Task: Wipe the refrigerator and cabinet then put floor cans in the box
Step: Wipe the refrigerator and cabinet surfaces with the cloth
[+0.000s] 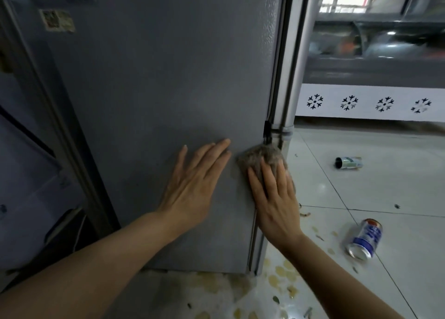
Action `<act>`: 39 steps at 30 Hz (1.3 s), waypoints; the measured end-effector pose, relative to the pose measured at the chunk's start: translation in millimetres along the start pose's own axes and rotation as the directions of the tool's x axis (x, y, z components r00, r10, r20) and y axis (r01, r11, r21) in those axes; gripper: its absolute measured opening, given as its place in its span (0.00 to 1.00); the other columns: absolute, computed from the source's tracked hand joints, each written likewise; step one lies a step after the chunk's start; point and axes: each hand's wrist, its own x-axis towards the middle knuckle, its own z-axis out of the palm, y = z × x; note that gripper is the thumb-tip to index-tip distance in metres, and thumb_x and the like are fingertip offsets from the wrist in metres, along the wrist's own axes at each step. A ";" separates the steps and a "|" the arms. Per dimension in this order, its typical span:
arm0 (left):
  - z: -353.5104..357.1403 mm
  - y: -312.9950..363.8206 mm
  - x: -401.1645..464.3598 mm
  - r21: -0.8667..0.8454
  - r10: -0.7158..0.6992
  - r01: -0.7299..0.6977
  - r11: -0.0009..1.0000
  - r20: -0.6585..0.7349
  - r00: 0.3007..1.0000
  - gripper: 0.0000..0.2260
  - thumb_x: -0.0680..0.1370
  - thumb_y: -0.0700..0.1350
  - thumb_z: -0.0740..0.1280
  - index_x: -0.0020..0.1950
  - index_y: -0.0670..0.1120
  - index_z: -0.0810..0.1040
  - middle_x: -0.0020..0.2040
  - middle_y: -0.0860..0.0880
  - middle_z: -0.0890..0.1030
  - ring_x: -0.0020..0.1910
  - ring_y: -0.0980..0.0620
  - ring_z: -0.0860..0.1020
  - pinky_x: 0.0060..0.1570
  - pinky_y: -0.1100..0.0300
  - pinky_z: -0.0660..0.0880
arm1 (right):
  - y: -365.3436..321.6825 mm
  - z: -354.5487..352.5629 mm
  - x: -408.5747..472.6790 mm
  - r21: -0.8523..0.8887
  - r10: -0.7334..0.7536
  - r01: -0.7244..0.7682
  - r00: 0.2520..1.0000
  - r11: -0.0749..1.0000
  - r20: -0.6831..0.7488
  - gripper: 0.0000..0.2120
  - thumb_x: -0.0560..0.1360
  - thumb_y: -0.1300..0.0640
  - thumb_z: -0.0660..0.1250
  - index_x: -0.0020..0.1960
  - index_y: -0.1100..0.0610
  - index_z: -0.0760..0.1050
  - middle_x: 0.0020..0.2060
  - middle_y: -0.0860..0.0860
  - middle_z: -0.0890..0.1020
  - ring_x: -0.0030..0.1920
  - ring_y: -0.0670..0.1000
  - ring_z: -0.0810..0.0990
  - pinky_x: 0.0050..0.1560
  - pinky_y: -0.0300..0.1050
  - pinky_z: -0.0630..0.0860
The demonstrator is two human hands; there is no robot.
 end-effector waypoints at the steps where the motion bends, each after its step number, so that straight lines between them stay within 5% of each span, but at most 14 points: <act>1: -2.5 -4.6 1.4 -0.016 -0.018 0.018 1.000 -0.021 1.000 0.36 0.61 0.33 0.70 0.70 0.43 0.68 0.73 0.47 0.66 0.68 0.49 0.62 0.65 0.38 0.63 | 2.3 -5.2 18.4 0.004 -0.025 0.025 0.999 1.000 -0.032 0.32 0.75 0.56 0.57 0.76 0.55 0.50 0.75 0.57 0.52 0.76 0.60 0.44 0.76 0.54 0.43; 7: -6.9 -38.7 -0.5 -0.053 -0.066 0.060 0.997 -0.110 0.992 0.36 0.62 0.32 0.68 0.70 0.44 0.64 0.73 0.48 0.62 0.67 0.48 0.64 0.66 0.39 0.60 | -18.4 -3.0 80.1 0.084 0.017 -0.005 0.990 0.996 -0.138 0.31 0.75 0.53 0.59 0.76 0.52 0.53 0.76 0.54 0.53 0.77 0.59 0.43 0.76 0.57 0.44; 15: -4.0 -70.2 -42.5 -0.046 -0.179 0.177 0.983 -0.038 0.983 0.35 0.64 0.31 0.68 0.70 0.41 0.67 0.74 0.45 0.64 0.69 0.46 0.60 0.66 0.36 0.60 | -43.5 8.5 30.2 -0.137 -0.372 0.408 0.899 0.903 0.230 0.32 0.71 0.55 0.55 0.75 0.52 0.55 0.73 0.49 0.61 0.74 0.58 0.55 0.75 0.52 0.42; 20: -19.5 -92.9 -47.7 -0.109 -0.363 0.357 0.928 -0.045 0.931 0.36 0.65 0.33 0.66 0.73 0.43 0.63 0.76 0.42 0.58 0.70 0.40 0.59 0.64 0.34 0.62 | -62.5 -9.6 115.9 -0.021 -0.200 0.200 0.979 0.980 -0.032 0.29 0.75 0.55 0.57 0.76 0.52 0.57 0.75 0.51 0.57 0.76 0.58 0.50 0.75 0.55 0.45; 23: -23.2 -107.8 -53.6 -0.140 -0.471 0.462 0.876 -0.038 0.881 0.39 0.66 0.33 0.67 0.75 0.49 0.59 0.77 0.41 0.51 0.72 0.37 0.56 0.66 0.33 0.58 | -83.7 -5.3 134.9 0.015 -0.141 0.142 0.988 0.990 -0.066 0.28 0.76 0.55 0.57 0.76 0.52 0.56 0.75 0.51 0.56 0.76 0.58 0.48 0.75 0.55 0.44; 26: -19.5 -117.9 -65.3 -0.168 -0.508 0.498 0.851 -0.020 0.861 0.42 0.67 0.32 0.67 0.76 0.55 0.55 0.77 0.42 0.45 0.75 0.37 0.50 0.67 0.34 0.56 | -98.9 9.6 107.7 -0.028 -0.233 0.234 0.972 0.972 0.038 0.29 0.75 0.55 0.54 0.76 0.52 0.55 0.75 0.50 0.57 0.76 0.58 0.49 0.76 0.54 0.43; 29: -14.7 -123.4 -75.6 -0.215 -0.575 0.562 0.799 -0.001 0.818 0.42 0.69 0.36 0.68 0.76 0.56 0.52 0.77 0.42 0.42 0.76 0.39 0.49 0.69 0.35 0.56 | -110.3 20.5 84.5 -0.092 -0.425 0.457 0.872 0.885 0.242 0.28 0.73 0.56 0.53 0.73 0.54 0.62 0.74 0.50 0.62 0.75 0.59 0.53 0.75 0.53 0.45; 33: -11.4 -138.8 -82.1 -0.447 -0.642 0.584 0.678 0.028 0.766 0.39 0.73 0.37 0.66 0.77 0.50 0.48 0.77 0.46 0.54 0.72 0.44 0.62 0.69 0.43 0.63 | -112.8 12.6 91.5 -0.120 -0.511 0.574 0.791 0.810 0.337 0.27 0.73 0.58 0.53 0.73 0.53 0.64 0.72 0.51 0.67 0.74 0.58 0.57 0.74 0.53 0.50; 39: 0.3 -152.9 -86.3 -0.731 -0.662 0.513 0.449 0.113 0.741 0.37 0.75 0.38 0.67 0.76 0.55 0.48 0.72 0.56 0.63 0.67 0.60 0.64 0.62 0.70 0.61 | -132.1 8.2 161.9 -0.067 -0.311 0.313 0.950 0.948 0.034 0.26 0.77 0.56 0.53 0.76 0.52 0.58 0.75 0.50 0.59 0.76 0.57 0.51 0.76 0.53 0.45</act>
